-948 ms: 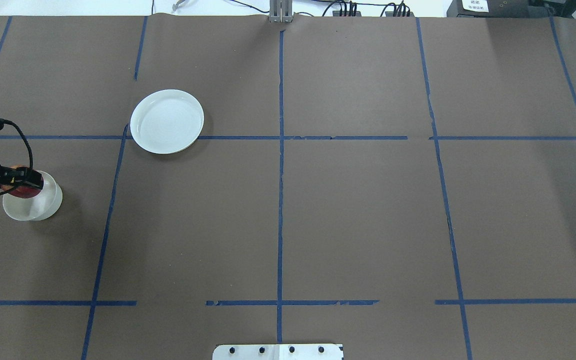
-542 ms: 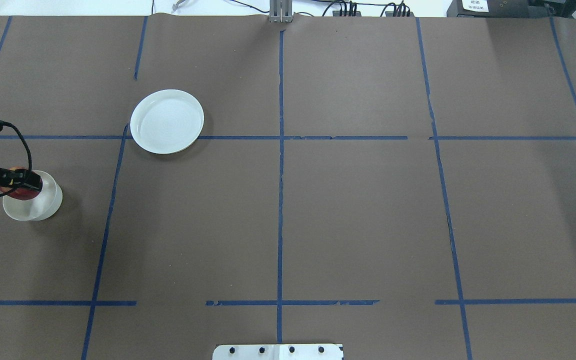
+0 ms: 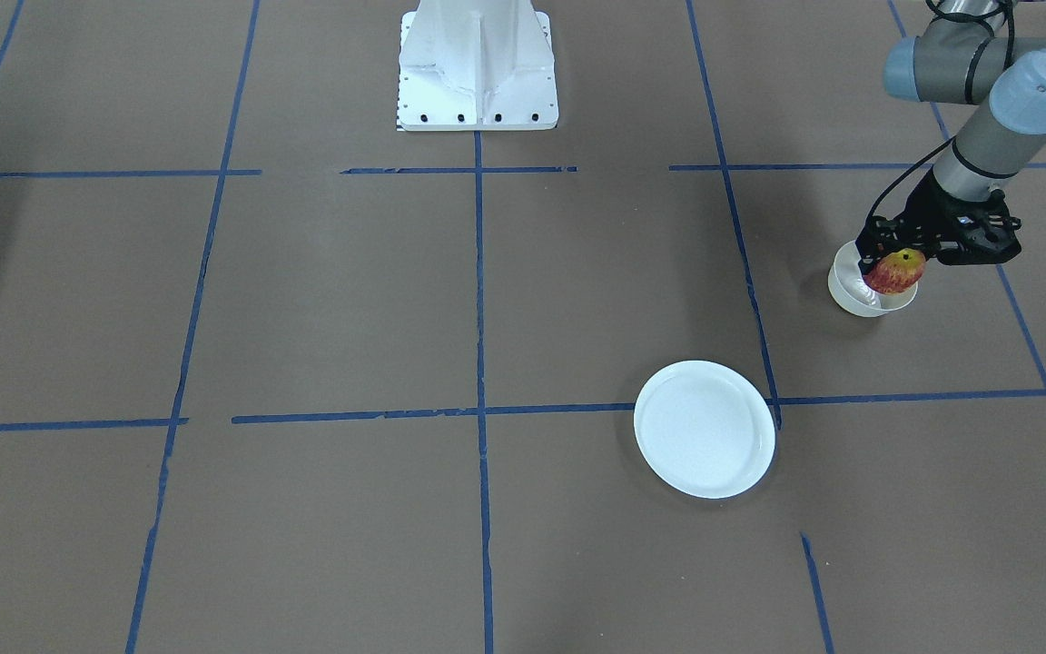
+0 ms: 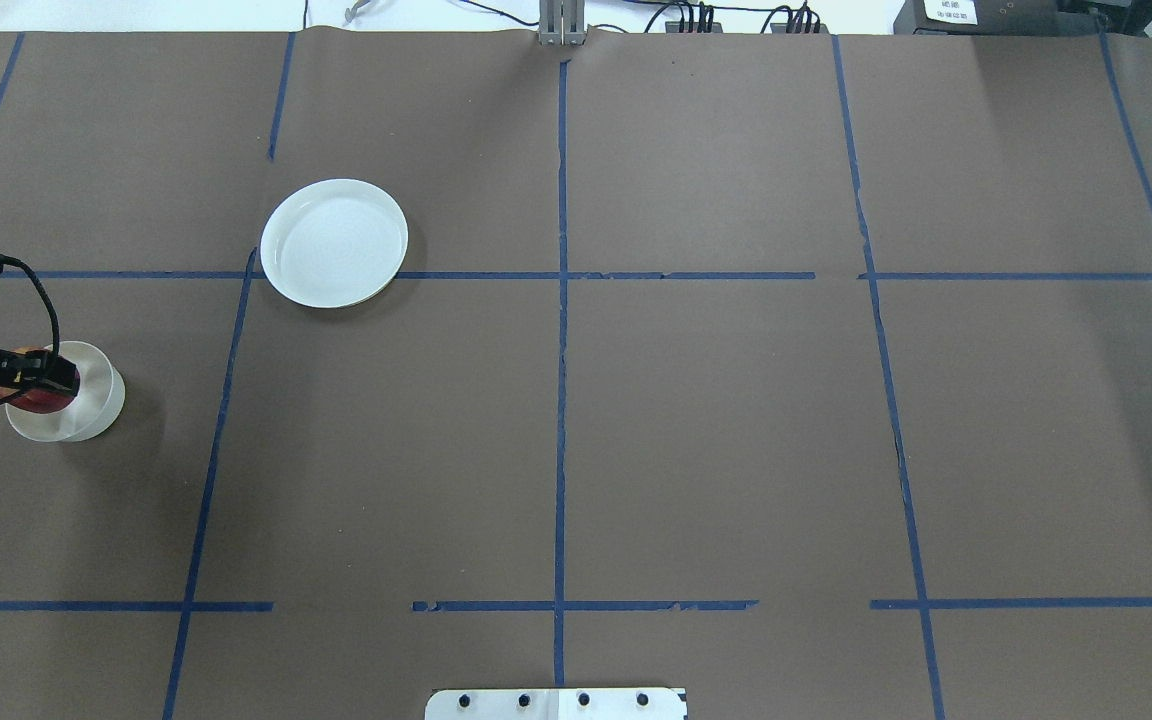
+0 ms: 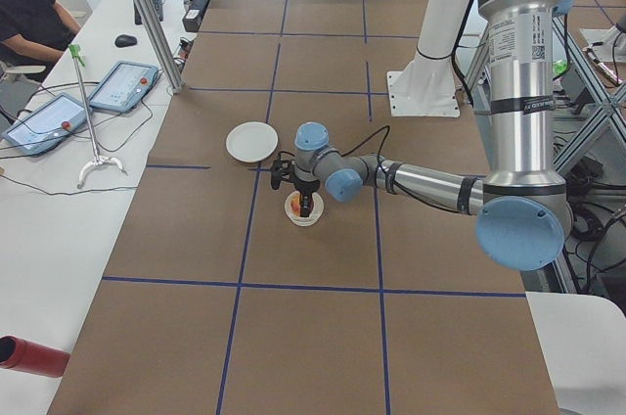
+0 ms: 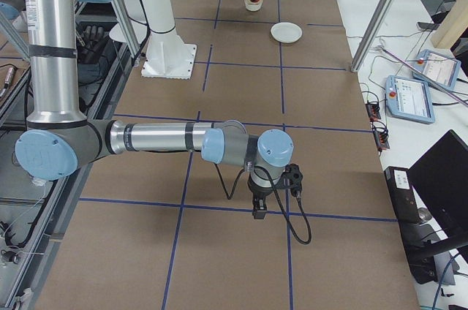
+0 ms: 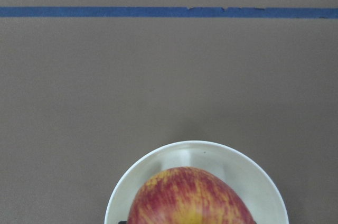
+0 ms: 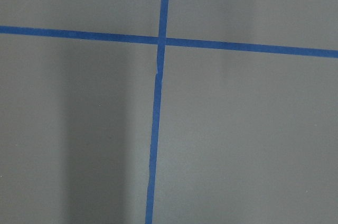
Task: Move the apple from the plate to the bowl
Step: 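Lower the apple into the white bowl with the left gripper, then open the left gripper and raise it away from the bowl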
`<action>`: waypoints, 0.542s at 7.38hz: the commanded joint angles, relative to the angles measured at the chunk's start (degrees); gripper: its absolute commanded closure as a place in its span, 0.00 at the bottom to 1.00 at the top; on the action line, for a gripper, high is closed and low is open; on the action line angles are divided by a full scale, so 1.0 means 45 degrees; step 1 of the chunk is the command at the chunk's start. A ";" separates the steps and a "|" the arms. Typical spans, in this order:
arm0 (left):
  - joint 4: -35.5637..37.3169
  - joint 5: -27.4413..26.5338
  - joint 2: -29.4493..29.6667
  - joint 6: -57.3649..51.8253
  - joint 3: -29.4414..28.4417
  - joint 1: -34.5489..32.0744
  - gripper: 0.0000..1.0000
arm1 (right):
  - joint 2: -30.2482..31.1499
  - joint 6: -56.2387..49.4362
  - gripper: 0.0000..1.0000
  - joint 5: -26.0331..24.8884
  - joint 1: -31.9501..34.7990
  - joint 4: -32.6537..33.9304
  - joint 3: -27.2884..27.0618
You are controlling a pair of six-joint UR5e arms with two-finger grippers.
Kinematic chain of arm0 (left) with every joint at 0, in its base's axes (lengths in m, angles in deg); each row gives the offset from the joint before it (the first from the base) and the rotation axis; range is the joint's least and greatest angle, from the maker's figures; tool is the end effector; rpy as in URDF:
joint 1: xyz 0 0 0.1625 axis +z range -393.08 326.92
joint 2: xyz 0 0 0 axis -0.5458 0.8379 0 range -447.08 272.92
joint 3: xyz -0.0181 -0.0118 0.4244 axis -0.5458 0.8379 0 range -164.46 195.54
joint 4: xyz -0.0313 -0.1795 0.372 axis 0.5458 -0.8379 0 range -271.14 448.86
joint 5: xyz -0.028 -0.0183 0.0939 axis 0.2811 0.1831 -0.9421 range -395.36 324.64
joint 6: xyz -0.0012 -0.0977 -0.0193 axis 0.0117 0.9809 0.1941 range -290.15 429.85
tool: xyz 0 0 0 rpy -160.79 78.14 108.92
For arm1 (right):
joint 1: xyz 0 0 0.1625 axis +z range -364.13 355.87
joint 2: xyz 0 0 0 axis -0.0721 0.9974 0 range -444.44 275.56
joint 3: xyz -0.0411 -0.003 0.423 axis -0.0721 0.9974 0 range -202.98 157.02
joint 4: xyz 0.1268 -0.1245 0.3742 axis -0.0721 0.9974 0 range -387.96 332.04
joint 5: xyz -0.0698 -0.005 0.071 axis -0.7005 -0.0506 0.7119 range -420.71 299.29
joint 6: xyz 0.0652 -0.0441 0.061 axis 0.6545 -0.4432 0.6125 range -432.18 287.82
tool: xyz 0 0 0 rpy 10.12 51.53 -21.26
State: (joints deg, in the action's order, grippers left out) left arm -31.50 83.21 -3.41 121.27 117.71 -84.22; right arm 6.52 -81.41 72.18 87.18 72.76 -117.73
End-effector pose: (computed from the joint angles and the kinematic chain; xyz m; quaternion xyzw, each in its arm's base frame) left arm 0.2316 -0.4240 0.5567 0.0461 0.3788 -0.0245 0.9240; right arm 0.0764 -0.4728 0.6461 -0.0226 -0.3685 -0.0420 0.9284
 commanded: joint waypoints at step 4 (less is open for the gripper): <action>0.0066 0.0831 0.0039 -0.0019 0.0360 -0.0120 0.00 | 0.0000 0.0000 0.00 0.0000 0.0000 0.0000 0.0000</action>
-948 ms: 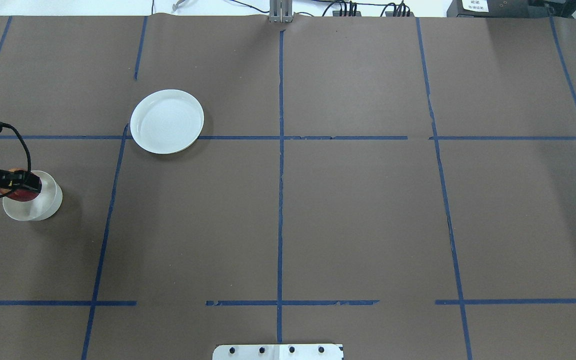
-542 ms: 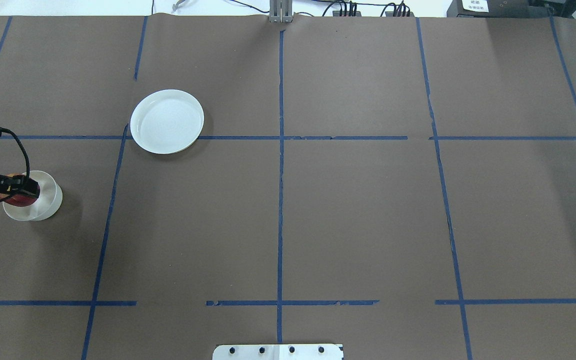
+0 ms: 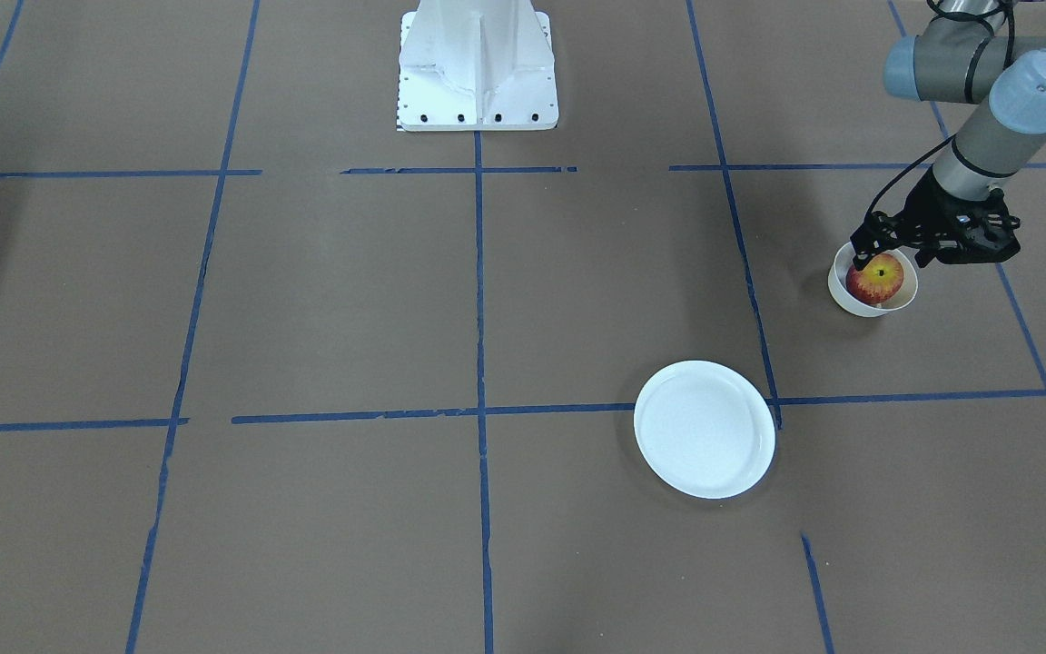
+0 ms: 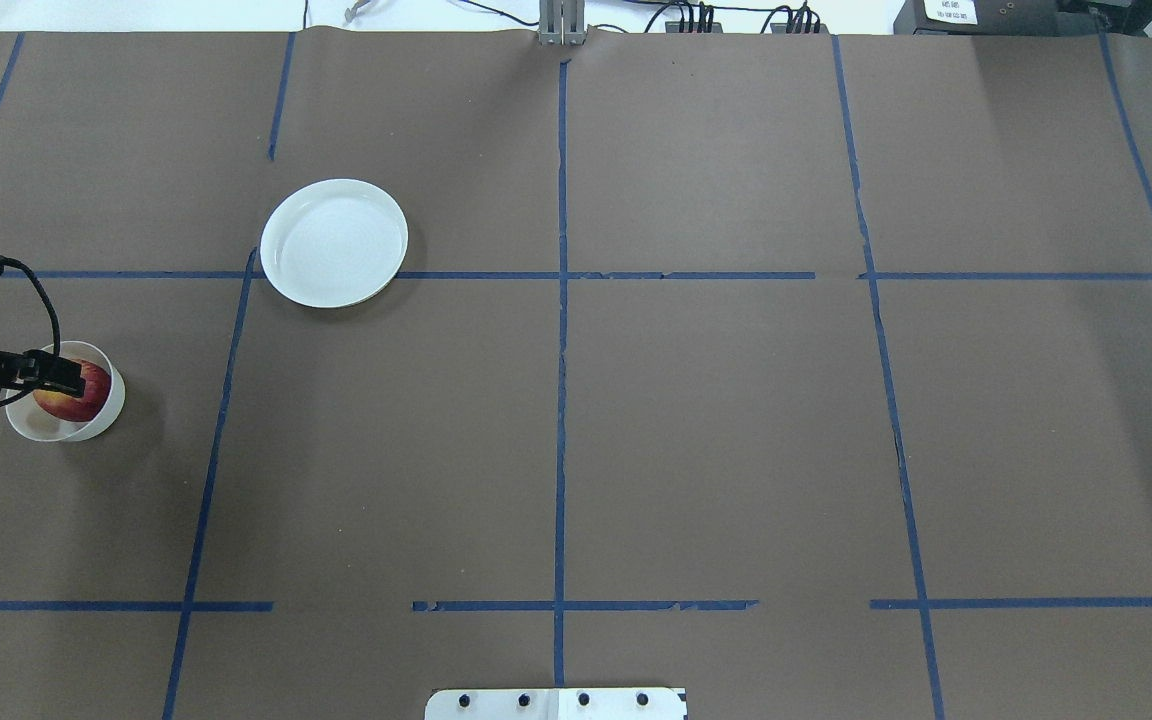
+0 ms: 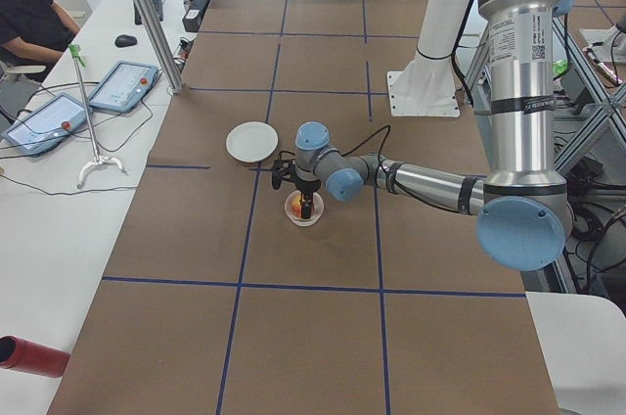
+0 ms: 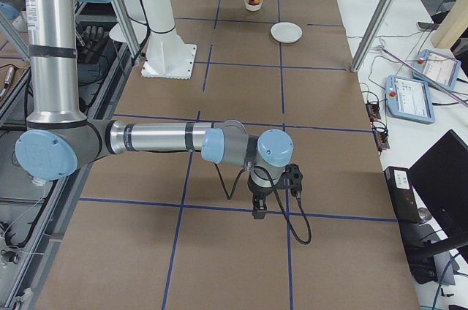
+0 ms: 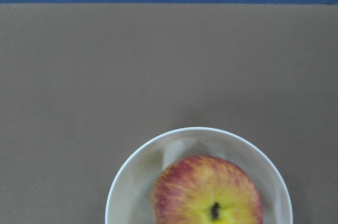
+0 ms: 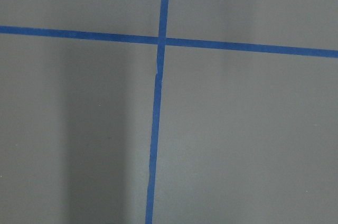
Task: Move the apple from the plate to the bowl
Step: 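Open the left gripper and raise it away from the bowl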
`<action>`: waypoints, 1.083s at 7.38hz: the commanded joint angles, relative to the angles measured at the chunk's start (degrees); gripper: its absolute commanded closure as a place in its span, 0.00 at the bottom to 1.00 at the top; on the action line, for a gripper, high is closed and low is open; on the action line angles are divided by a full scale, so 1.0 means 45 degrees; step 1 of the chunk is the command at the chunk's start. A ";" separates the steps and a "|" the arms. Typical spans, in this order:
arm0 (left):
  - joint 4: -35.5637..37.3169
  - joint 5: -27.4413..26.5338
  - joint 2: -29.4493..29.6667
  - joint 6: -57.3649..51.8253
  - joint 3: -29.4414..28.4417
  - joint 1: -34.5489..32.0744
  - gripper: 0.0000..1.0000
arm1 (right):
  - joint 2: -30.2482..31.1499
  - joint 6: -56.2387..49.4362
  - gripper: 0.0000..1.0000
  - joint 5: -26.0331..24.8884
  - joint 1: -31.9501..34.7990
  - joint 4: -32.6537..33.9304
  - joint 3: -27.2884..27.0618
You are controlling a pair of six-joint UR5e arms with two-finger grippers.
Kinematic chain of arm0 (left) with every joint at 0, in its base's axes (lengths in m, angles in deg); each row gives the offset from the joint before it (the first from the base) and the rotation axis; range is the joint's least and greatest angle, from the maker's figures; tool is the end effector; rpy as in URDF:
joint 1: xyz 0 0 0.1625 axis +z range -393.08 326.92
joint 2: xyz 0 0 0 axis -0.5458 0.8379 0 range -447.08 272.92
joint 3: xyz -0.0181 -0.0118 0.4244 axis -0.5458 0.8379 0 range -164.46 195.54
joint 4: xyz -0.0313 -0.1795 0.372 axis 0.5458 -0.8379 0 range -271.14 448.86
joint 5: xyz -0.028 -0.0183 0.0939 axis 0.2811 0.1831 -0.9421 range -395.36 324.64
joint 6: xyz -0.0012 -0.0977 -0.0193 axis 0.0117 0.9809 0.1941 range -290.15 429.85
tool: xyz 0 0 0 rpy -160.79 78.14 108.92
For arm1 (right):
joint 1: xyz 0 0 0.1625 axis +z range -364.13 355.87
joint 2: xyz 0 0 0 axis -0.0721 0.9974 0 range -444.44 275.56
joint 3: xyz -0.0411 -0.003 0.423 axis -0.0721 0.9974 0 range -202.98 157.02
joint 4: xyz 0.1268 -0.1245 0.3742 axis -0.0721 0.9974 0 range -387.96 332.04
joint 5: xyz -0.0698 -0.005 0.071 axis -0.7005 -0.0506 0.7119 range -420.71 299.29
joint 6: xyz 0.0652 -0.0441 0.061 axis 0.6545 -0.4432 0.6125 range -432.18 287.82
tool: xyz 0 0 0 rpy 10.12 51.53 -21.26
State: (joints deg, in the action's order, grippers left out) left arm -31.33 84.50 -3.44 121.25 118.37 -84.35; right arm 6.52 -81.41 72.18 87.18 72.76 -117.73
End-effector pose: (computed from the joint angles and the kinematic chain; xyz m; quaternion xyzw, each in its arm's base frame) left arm 0.2313 -0.4224 0.5504 0.0415 0.3878 -0.0206 0.9206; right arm 0.0764 -0.4728 0.6461 -0.0226 -0.3685 -0.0420 0.9284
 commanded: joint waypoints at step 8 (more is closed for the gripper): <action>0.2512 0.0805 0.0782 -0.8571 0.0745 -0.6061 0.00 | 0.0000 0.0000 0.00 0.0000 0.0000 0.0000 0.0000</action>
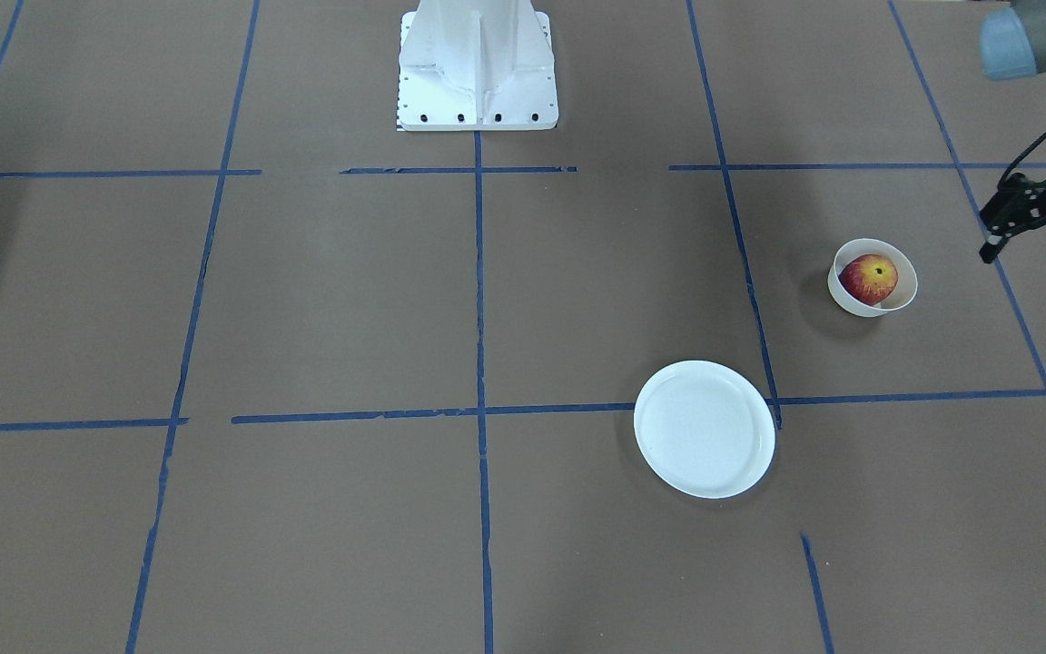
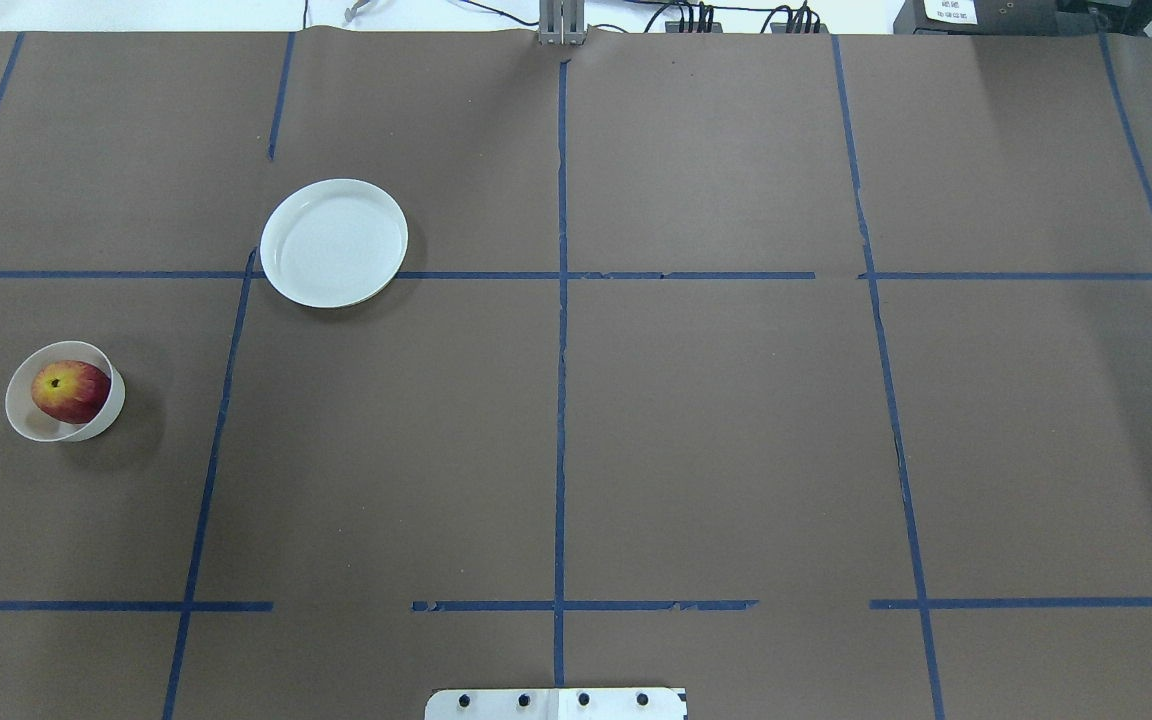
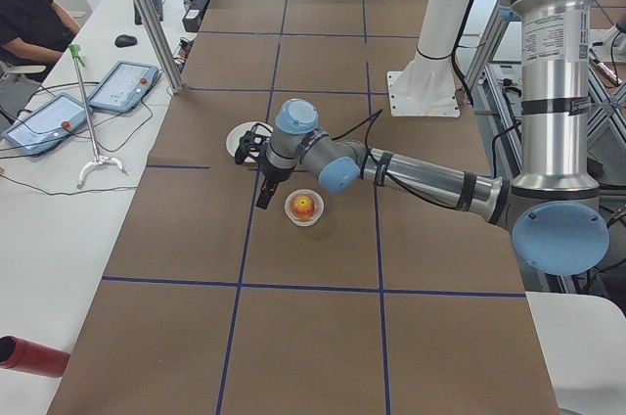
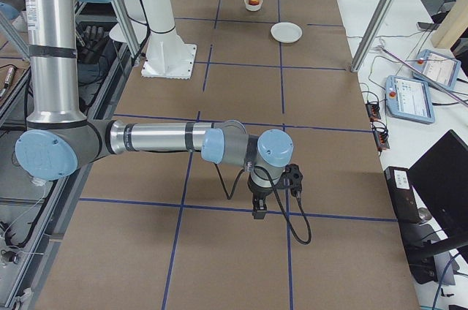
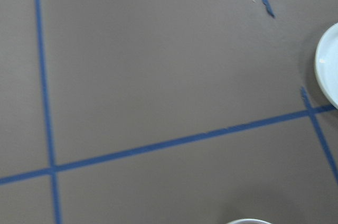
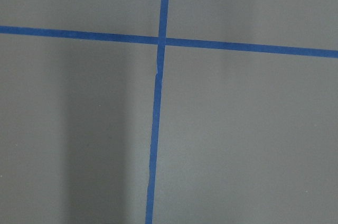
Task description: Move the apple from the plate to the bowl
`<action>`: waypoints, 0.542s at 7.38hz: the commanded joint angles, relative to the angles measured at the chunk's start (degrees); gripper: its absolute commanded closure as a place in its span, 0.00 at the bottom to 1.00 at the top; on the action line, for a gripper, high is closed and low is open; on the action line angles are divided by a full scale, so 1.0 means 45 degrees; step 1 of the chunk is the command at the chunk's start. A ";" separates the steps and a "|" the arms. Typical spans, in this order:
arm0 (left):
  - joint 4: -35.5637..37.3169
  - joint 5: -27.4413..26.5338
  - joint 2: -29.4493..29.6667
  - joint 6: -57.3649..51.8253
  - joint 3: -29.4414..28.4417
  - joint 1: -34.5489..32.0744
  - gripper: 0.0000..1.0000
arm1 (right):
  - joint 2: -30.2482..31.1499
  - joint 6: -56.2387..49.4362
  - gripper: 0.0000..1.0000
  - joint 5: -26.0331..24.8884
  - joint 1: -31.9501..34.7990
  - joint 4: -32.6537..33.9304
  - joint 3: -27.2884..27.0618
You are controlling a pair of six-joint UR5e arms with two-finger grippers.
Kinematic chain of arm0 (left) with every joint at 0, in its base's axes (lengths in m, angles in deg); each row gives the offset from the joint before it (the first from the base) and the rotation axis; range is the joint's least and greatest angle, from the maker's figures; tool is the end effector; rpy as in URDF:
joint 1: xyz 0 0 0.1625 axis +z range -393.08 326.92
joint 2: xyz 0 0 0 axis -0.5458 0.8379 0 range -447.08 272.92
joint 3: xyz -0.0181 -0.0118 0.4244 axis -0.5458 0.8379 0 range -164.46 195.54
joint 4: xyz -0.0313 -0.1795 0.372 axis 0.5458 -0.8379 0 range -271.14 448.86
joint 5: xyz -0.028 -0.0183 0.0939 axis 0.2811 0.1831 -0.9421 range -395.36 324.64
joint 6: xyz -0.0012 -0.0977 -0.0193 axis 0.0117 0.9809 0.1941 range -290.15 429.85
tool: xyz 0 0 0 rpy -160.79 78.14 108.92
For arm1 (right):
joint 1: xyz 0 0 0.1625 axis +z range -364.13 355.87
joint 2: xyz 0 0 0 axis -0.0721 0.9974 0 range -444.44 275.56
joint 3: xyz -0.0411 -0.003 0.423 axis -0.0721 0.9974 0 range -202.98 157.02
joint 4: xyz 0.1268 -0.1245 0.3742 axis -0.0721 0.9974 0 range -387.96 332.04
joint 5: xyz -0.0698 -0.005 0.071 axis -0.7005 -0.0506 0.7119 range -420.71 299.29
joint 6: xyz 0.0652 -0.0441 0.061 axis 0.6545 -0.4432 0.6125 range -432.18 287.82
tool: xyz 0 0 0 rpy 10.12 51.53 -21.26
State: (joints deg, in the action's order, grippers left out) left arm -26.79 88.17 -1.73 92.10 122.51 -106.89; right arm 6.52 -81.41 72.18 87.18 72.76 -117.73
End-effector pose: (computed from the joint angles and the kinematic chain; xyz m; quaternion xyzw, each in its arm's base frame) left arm 0.0582 -0.4813 0.5065 0.2043 0.3601 0.0459 0.9091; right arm 0.0764 -0.4728 0.6461 -0.0226 -0.3685 -0.0420 0.9284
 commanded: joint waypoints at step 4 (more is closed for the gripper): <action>0.4784 0.2201 0.0554 -0.3537 -0.2162 -0.3359 0.00 | 0.0000 0.0000 0.00 0.0001 0.0000 0.0000 0.0000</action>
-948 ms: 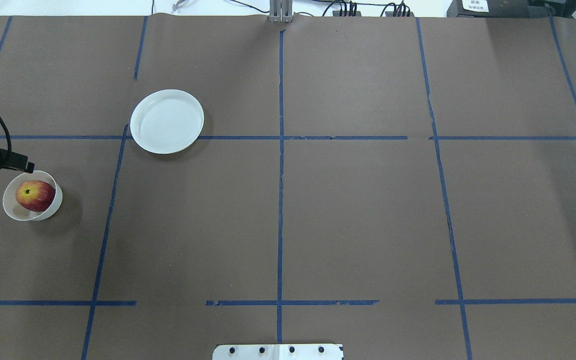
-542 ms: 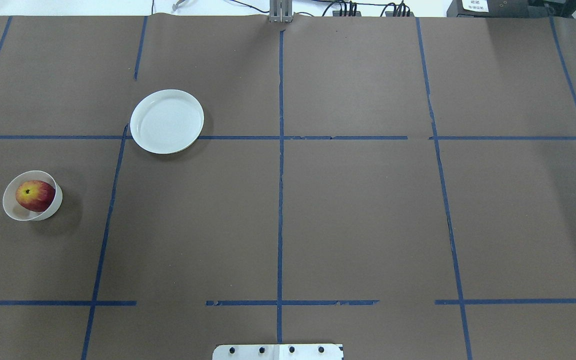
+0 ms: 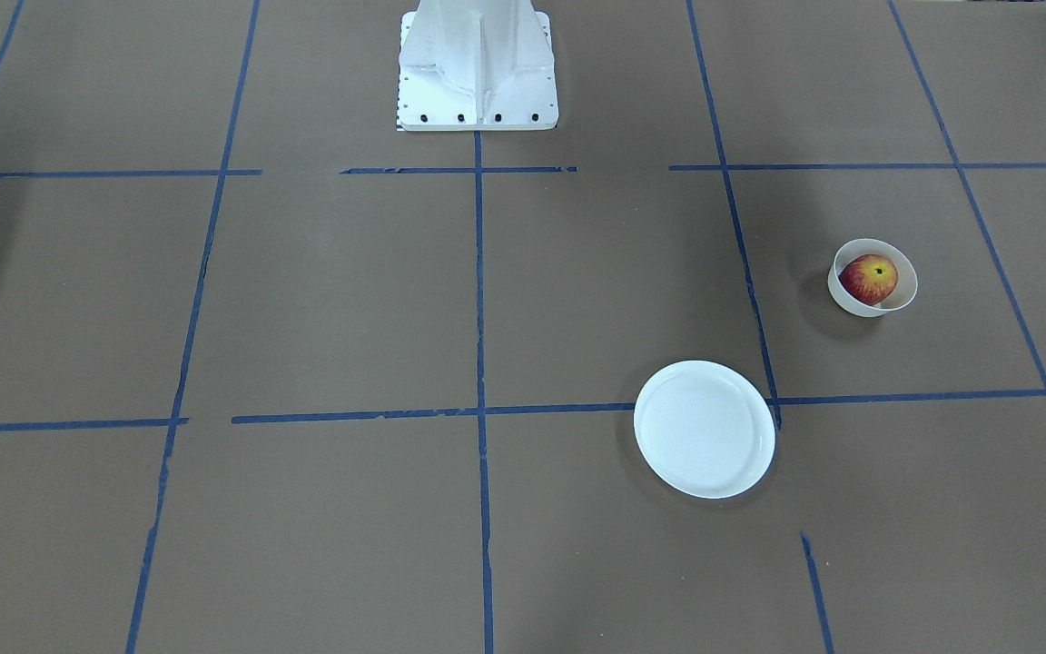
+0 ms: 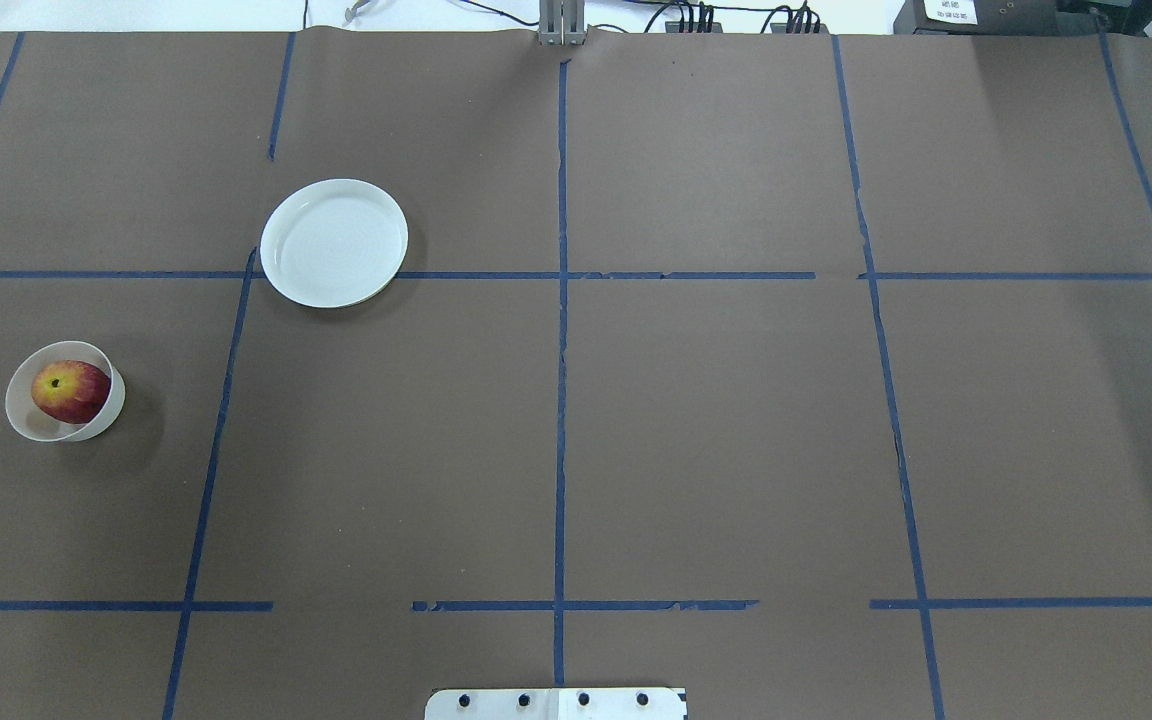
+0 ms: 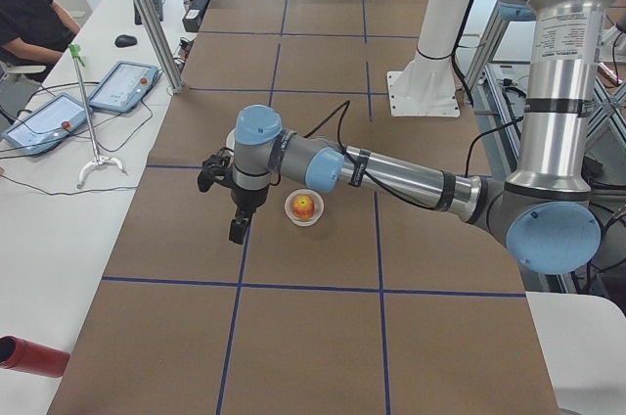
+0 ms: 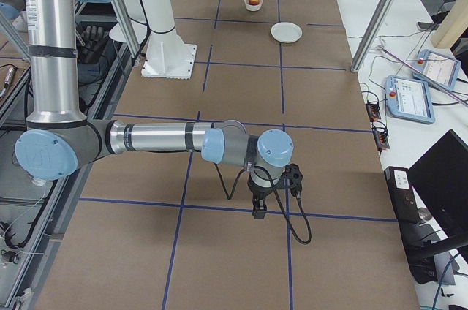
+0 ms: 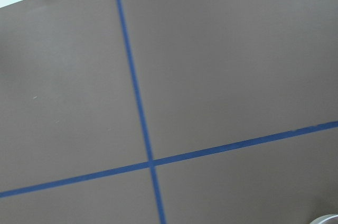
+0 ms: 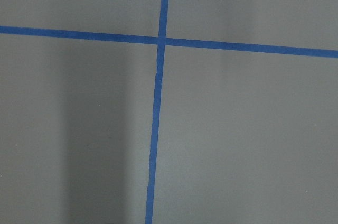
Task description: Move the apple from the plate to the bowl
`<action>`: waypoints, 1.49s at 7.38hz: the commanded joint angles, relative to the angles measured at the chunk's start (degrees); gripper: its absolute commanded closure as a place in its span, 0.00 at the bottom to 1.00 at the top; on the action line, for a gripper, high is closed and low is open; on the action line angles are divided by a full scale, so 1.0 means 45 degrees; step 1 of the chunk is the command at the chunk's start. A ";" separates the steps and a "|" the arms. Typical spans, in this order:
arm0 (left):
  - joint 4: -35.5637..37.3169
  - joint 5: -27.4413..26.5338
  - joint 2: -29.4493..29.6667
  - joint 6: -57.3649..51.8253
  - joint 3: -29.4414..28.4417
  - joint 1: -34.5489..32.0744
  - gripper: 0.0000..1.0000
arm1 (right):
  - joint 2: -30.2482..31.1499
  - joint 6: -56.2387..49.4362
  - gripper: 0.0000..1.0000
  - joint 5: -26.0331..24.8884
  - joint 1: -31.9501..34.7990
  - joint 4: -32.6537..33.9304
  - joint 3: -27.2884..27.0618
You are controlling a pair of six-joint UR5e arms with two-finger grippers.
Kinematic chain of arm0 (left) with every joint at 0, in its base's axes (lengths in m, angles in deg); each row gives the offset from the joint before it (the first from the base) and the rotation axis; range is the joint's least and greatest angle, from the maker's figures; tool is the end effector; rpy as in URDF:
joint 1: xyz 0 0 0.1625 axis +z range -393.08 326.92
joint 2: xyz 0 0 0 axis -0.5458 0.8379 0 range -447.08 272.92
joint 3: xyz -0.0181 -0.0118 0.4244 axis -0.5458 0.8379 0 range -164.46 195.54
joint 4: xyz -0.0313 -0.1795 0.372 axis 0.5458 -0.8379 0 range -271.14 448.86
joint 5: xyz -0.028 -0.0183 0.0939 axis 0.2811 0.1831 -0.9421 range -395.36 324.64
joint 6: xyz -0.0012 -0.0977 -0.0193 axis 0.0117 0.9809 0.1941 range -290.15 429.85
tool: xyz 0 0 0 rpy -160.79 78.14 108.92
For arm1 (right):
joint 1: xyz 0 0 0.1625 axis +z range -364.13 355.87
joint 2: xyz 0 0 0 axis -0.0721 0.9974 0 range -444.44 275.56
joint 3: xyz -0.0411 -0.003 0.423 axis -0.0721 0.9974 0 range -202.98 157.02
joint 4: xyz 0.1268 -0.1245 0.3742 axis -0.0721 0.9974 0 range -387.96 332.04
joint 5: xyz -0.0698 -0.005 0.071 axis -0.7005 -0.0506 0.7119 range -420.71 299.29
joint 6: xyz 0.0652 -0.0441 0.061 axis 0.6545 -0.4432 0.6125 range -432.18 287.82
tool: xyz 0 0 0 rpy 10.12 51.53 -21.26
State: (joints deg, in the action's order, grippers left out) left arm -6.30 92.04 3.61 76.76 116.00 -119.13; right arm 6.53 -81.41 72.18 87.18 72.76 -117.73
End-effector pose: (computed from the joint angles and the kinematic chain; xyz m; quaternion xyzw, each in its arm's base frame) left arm -0.0377 -0.5117 0.5595 0.1037 0.3286 0.0213 0.9385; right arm 0.0764 -0.4727 0.6462 -0.0227 -0.3685 -0.0420 0.9284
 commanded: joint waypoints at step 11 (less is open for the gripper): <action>0.1162 0.1591 -0.1873 -0.2727 -0.0683 -0.1327 0.00 | 0.0000 0.0000 0.00 0.0000 0.0000 0.0000 0.0000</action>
State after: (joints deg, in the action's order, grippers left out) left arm -3.20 99.19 -5.32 65.32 112.75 -125.07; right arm 6.52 -81.41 72.18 87.18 72.76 -117.73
